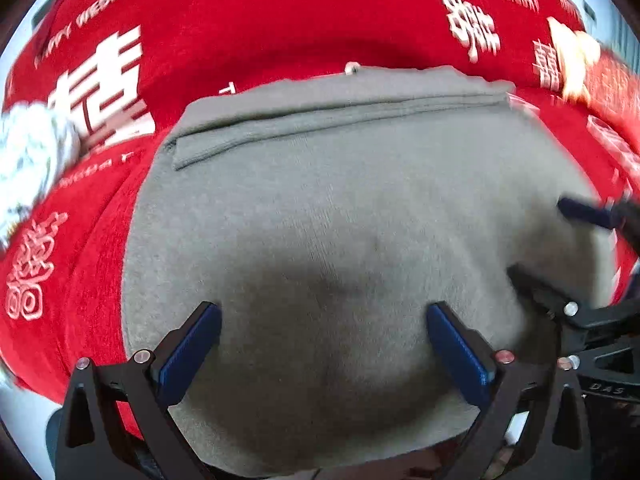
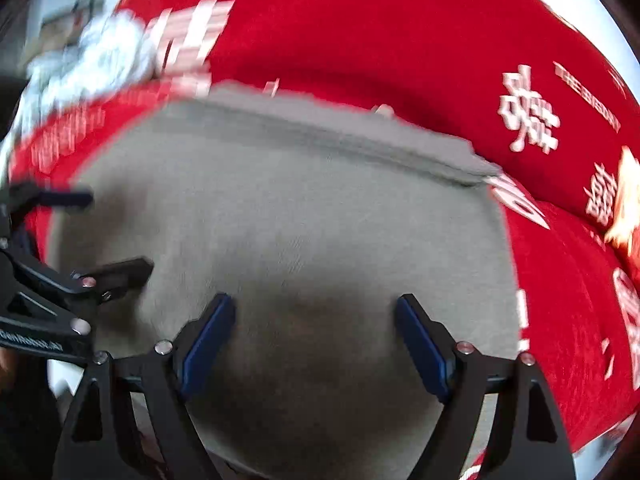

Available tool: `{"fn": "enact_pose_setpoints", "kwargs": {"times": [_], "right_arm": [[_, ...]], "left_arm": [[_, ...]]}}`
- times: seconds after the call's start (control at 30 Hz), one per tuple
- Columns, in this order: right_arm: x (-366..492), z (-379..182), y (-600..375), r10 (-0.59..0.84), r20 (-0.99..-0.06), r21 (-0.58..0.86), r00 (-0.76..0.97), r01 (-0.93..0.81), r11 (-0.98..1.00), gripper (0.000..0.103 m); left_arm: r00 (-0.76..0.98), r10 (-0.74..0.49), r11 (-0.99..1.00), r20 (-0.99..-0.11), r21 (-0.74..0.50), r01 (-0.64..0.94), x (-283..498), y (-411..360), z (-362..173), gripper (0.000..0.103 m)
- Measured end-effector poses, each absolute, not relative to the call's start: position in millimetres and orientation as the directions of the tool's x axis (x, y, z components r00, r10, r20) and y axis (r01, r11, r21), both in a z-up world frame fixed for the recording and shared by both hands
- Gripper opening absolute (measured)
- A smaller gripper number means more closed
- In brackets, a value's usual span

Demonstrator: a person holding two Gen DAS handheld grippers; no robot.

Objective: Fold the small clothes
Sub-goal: 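Move both tools to the sweater hem, then close both tools on the grey sweater hem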

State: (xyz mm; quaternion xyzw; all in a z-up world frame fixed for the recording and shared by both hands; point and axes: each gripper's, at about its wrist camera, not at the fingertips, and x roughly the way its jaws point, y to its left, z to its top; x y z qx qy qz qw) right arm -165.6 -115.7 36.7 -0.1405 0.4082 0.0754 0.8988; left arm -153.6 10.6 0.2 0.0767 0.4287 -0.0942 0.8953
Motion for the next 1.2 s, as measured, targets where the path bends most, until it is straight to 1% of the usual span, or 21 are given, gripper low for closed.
{"fn": "enact_pose_setpoints", "kwargs": {"times": [0.03, 0.1, 0.2, 0.27, 0.33, 0.43, 0.5, 0.53, 0.63, 0.7, 0.73, 0.77, 0.8, 0.83, 0.87, 0.9, 0.93, 1.03, 1.1, 1.2], "right_arm": [[-169, 37, -117, 0.022, -0.748, -0.191, 0.663, -0.248, 0.950, 0.086], [-173, 37, -128, 0.040, -0.775, -0.159, 0.631, -0.255, 0.954, 0.086], [-184, 37, -148, 0.010, -0.797, -0.164, 0.604, -0.232, 0.959, 0.086], [-191, 40, -161, 0.007, -0.815, -0.135, 0.580, -0.202, 0.970, 0.086], [-198, 41, -176, -0.040, -0.836, -0.139, 0.547, -0.141, 0.980, 0.087], [-210, 43, -203, -0.021, -0.851, -0.062, 0.525, -0.061, 0.996, 0.087], [-212, 37, -218, -0.004, -0.875, -0.002, 0.484, 0.006, 1.000, 0.087], [-212, 33, -222, 0.005, -0.889, 0.020, 0.459, 0.027, 0.999, 0.087], [-212, 20, -228, 0.038, -0.914, 0.074, 0.403, 0.074, 0.995, 0.089], [-212, 15, -219, 0.042, -0.920, 0.076, 0.390, 0.071, 0.995, 0.089], [-212, 13, -213, 0.026, -0.925, 0.049, 0.378, 0.050, 0.998, 0.089], [-211, 11, -206, 0.002, -0.929, 0.013, 0.371, 0.025, 1.000, 0.084], [-213, 10, -199, -0.015, -0.930, -0.018, 0.368, -0.004, 1.000, 0.078], [-214, 10, -195, -0.041, -0.928, -0.050, 0.369, -0.016, 0.999, 0.062], [-216, 12, -194, -0.035, -0.927, -0.048, 0.373, -0.026, 0.998, 0.039], [-218, 14, -195, -0.007, -0.927, -0.023, 0.375, -0.036, 0.999, 0.022], [-220, 18, -196, 0.044, -0.925, 0.025, 0.377, -0.053, 0.998, 0.015], [-227, 32, -202, 0.131, -0.902, 0.106, 0.412, -0.083, 0.991, 0.014], [-230, 48, -211, 0.208, -0.866, 0.189, 0.455, -0.089, 0.978, 0.014], [-226, 77, -225, 0.268, -0.793, 0.266, 0.548, -0.085, 0.960, 0.013]], "left_arm": [[0.615, -0.110, 0.969, -0.781, 0.053, 0.240, -157, 14, 0, 0.103], [0.592, -0.117, 0.970, -0.798, 0.036, 0.240, -158, 23, -2, 0.103], [0.555, -0.096, 0.981, -0.826, 0.015, 0.192, -165, 43, -4, 0.103], [0.527, -0.106, 0.991, -0.843, -0.048, 0.123, -172, 64, -3, 0.103], [0.507, -0.123, 0.991, -0.853, -0.128, 0.024, -179, 90, -3, 0.103], [0.458, -0.192, 0.961, -0.868, -0.260, -0.091, -189, 123, -17, 0.103], [0.401, -0.220, 0.946, -0.889, -0.295, -0.136, -190, 130, -32, 0.103], [0.339, -0.232, 0.942, -0.912, -0.297, -0.155, -188, 130, -46, 0.103], [0.222, -0.277, 0.942, -0.935, -0.310, -0.131, -180, 116, -70, 0.103], [0.213, -0.286, 0.943, -0.934, -0.313, -0.109, -178, 109, -74, 0.103], [0.211, -0.295, 0.941, -0.932, -0.322, -0.105, -177, 108, -75, 0.101], [0.208, -0.316, 0.934, -0.926, -0.342, -0.105, -177, 108, -75, 0.096], [0.205, -0.365, 0.915, -0.908, -0.391, -0.103, -180, 110, -74, 0.081], [0.206, -0.392, 0.904, -0.897, -0.417, -0.097, -183, 110, -72, 0.059], [0.206, -0.406, 0.900, -0.890, -0.429, -0.081, -186, 106, -69, 0.044], [0.204, -0.419, 0.898, -0.885, -0.437, -0.053, -191, 103, -65, 0.013], [0.211, -0.413, 0.903, -0.886, -0.429, -0.034, -194, 101, -60, 0.013], [0.294, -0.391, 0.917, -0.872, -0.397, 0.042, -203, 94, -31, 0.013], [0.354, -0.392, 0.917, -0.849, -0.391, 0.079, -207, 93, -11, 0.013], [0.443, -0.410, 0.908, -0.797, -0.404, 0.113, -200, 95, 22, 0.013]]}}
